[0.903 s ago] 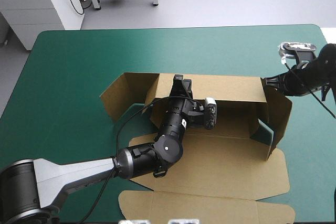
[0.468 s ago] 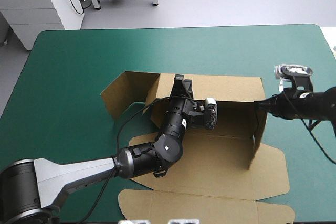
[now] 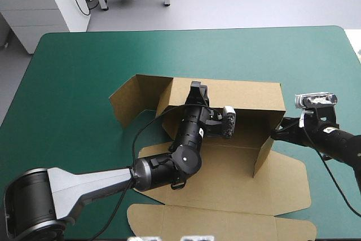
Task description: Fold the box
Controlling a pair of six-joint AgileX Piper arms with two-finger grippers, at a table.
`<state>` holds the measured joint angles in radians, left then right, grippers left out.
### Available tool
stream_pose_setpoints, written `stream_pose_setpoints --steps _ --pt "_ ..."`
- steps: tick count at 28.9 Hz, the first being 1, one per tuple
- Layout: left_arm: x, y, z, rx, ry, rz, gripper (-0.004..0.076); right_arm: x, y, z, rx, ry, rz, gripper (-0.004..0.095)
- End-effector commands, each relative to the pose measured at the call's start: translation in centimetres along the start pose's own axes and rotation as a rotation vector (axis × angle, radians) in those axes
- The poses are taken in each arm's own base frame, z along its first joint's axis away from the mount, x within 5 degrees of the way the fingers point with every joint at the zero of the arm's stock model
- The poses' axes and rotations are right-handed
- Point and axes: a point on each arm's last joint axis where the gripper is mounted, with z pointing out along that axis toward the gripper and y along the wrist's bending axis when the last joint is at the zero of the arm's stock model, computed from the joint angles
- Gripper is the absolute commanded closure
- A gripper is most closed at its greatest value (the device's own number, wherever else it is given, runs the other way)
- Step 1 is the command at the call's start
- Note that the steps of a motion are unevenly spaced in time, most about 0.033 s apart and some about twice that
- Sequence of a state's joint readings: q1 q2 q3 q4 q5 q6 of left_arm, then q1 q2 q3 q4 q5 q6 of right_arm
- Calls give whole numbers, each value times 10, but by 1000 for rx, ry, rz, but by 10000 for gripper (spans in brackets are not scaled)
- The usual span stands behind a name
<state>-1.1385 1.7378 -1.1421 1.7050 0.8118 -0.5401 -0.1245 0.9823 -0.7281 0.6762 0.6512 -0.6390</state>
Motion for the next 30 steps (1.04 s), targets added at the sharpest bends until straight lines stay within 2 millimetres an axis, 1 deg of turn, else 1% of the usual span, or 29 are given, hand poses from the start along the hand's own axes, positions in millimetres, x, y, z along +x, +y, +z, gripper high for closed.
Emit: stream_pose_setpoints --steps 1,4,5,8,9,12,14,15,18,20,24,26,28,30 --pt "-5 7 -4 0 -31 -39 732 -6 5 -9 -13 -38 -32 920" --pt "-5 8 -4 -4 -30 -39 732 -3 3 -9 -3 -3 -68 909" --pt "-4 8 -4 -8 -26 -37 732 -2 3 -9 0 13 -84 882" --pt "-4 9 -4 -11 -20 -37 732 2 2 -9 5 64 -123 716" --pt "-4 9 -4 -11 -20 -37 732 3 3 -9 4 75 -134 627" --pt "-4 9 -4 -11 -20 -37 732 4 3 -9 -1 82 -173 450" --pt "-4 9 -4 -11 -20 -37 732 5 3 -9 -3 89 -185 384" --pt "-4 9 -4 -11 -20 -37 732 5 3 -9 -3 88 -194 366" --pt "-4 9 -4 -11 -20 -37 732 3 2 -9 5 70 -282 359" --pt "-4 9 -4 -12 -20 -36 732 -1 1 -7 12 37 -294 359" --pt "-4 9 -4 -12 -20 -38 732 -7 0 3 -17 -18 -217 359" --pt "-4 9 -4 -12 -20 -41 732 -9 0 12 -60 -22 -194 370" --pt "-4 9 -4 -12 -20 -41 732 -9 -1 19 -78 -24 -189 420" --pt "-4 9 -4 -13 -19 -45 732 -10 -3 25 -84 -22 -185 535"
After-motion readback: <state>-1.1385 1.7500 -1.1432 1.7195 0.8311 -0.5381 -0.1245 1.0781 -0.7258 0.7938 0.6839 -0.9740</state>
